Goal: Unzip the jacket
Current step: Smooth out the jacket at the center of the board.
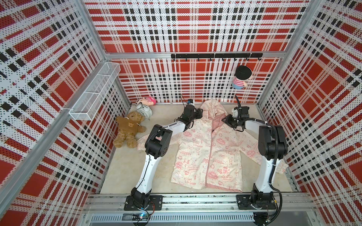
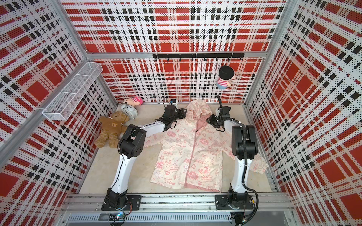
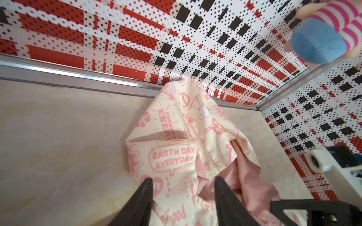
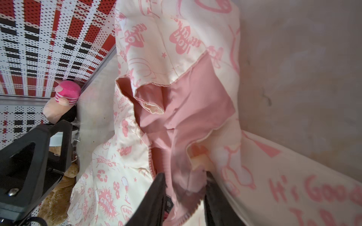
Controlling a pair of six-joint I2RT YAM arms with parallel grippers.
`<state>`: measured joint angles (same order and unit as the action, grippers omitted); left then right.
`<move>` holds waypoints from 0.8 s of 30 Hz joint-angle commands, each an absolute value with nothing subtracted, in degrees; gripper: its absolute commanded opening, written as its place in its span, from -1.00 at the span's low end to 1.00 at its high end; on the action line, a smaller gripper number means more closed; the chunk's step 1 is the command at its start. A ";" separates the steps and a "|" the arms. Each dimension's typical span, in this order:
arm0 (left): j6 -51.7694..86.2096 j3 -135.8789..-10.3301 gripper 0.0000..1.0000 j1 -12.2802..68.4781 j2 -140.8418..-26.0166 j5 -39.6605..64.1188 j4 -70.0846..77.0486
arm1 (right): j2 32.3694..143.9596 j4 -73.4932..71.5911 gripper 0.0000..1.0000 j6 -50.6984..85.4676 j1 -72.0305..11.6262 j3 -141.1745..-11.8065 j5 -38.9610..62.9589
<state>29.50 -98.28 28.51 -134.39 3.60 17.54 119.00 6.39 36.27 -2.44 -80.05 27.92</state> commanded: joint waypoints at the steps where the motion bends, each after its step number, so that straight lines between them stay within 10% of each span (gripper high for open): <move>1: 28.39 -97.38 0.06 27.95 -131.39 3.01 18.38 | 121.17 4.29 -0.30 38.01 -3.98 -83.41 29.71; 24: 27.20 -97.65 0.08 28.17 -131.48 1.97 18.02 | 137.44 6.50 -0.26 39.28 -6.26 -98.55 33.50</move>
<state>28.60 -97.54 28.05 -133.49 2.72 17.52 137.80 4.49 40.66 -6.31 -99.79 33.34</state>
